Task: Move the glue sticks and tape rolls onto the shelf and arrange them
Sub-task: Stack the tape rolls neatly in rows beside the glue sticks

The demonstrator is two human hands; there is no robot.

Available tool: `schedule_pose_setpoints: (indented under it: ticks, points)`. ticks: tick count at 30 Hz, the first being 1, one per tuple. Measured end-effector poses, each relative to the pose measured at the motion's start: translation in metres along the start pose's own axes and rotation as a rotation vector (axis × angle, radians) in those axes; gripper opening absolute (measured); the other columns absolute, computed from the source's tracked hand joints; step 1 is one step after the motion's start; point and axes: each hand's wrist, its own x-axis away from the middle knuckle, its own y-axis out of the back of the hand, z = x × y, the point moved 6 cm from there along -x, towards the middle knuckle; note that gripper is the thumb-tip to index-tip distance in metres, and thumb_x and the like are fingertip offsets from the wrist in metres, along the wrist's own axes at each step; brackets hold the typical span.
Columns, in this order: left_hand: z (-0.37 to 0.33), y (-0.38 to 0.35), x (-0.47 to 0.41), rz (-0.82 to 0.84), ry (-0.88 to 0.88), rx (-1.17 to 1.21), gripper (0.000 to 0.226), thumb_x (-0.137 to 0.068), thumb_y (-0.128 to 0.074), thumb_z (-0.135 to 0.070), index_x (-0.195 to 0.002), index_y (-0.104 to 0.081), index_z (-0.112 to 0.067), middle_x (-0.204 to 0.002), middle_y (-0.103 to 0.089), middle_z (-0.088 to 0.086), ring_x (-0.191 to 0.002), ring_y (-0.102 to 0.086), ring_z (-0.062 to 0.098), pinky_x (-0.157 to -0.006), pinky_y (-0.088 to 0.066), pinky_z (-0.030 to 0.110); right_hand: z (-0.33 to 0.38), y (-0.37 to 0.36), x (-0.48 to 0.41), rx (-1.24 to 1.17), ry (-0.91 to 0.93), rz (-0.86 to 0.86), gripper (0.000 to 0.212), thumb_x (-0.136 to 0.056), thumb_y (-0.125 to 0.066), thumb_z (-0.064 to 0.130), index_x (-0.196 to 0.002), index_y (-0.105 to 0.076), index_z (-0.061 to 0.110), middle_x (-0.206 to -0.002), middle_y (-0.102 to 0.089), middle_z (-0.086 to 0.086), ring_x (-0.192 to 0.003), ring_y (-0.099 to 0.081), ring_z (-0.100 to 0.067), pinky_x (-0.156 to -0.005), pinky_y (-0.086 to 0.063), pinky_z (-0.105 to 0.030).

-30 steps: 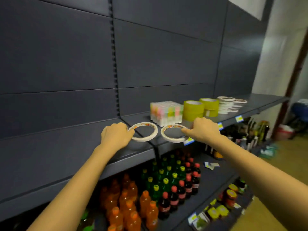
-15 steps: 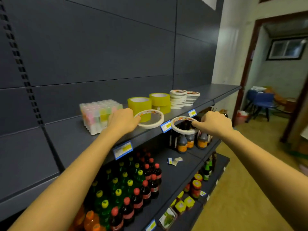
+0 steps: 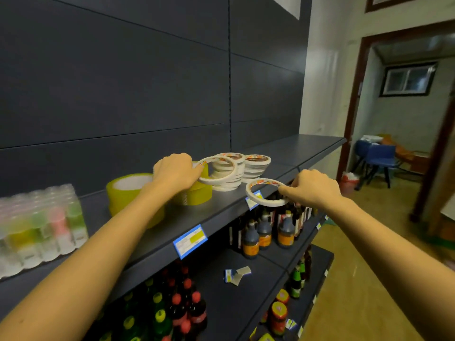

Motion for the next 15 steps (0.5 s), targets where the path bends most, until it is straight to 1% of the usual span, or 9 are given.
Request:
schedule_pose_setpoints:
  ticks: [2, 4, 6, 9, 12, 15]
  points:
    - [-0.012, -0.011, -0.017, 0.000, 0.003, -0.013, 0.037, -0.093, -0.042, -0.041, -0.080, -0.060, -0.011, -0.084, -0.058, 0.010, -0.080, -0.053, 0.033, -0.068, -0.037, 0.032, -0.012, -0.004, -0.016, 0.008, 0.011, -0.014, 0.055, -0.082, -0.051, 0.061, -0.066, -0.064, 0.010, -0.055, -0.051, -0.001, -0.055, -0.050, -0.019, -0.048, -0.036, -0.024]
    - [-0.022, -0.019, -0.035, -0.003, 0.016, -0.025, 0.035, -0.092, -0.043, -0.037, -0.073, -0.055, -0.011, -0.077, -0.054, 0.008, -0.074, -0.049, 0.029, -0.066, -0.037, 0.032, -0.023, -0.006, -0.034, -0.009, 0.021, -0.028, 0.054, -0.083, -0.051, 0.059, -0.064, -0.063, 0.011, -0.052, -0.049, -0.001, -0.052, -0.048, -0.019, -0.048, -0.035, -0.024]
    - [-0.030, -0.028, -0.051, -0.002, 0.034, -0.032, 0.036, -0.093, -0.042, -0.037, -0.072, -0.054, -0.011, -0.075, -0.054, 0.008, -0.074, -0.049, 0.028, -0.066, -0.037, 0.032, -0.033, -0.008, -0.055, -0.037, 0.026, -0.032, 0.054, -0.083, -0.052, 0.057, -0.064, -0.065, 0.009, -0.053, -0.052, -0.002, -0.053, -0.050, -0.020, -0.049, -0.036, -0.024]
    - [-0.042, -0.040, -0.074, -0.009, 0.074, -0.066, 0.036, -0.094, -0.041, -0.038, -0.074, -0.056, -0.011, -0.076, -0.055, 0.007, -0.073, -0.051, 0.027, -0.066, -0.038, 0.032, -0.045, -0.010, -0.090, -0.066, 0.041, -0.052, 0.051, -0.083, -0.053, 0.056, -0.073, -0.072, 0.009, -0.060, -0.058, -0.003, -0.062, -0.057, -0.024, -0.055, -0.039, -0.027]
    - [-0.049, -0.048, -0.094, -0.033, 0.131, -0.107, 0.034, -0.093, -0.042, -0.037, -0.076, -0.055, -0.011, -0.078, -0.058, 0.008, -0.074, -0.053, 0.027, -0.067, -0.039, 0.031, -0.051, -0.014, -0.126, -0.106, 0.080, -0.056, 0.049, -0.083, -0.052, 0.057, -0.076, -0.073, 0.012, -0.062, -0.057, -0.002, -0.066, -0.056, -0.025, -0.057, -0.038, -0.028]
    - [-0.053, -0.056, -0.109, -0.026, 0.193, -0.182, 0.033, -0.093, -0.043, -0.039, -0.075, -0.053, -0.013, -0.086, -0.063, 0.011, -0.082, -0.059, 0.030, -0.069, -0.040, 0.031, -0.052, -0.022, -0.161, -0.139, 0.125, -0.048, 0.052, -0.083, -0.052, 0.058, -0.079, -0.074, 0.010, -0.067, -0.060, -0.004, -0.065, -0.055, -0.024, -0.056, -0.037, -0.027]
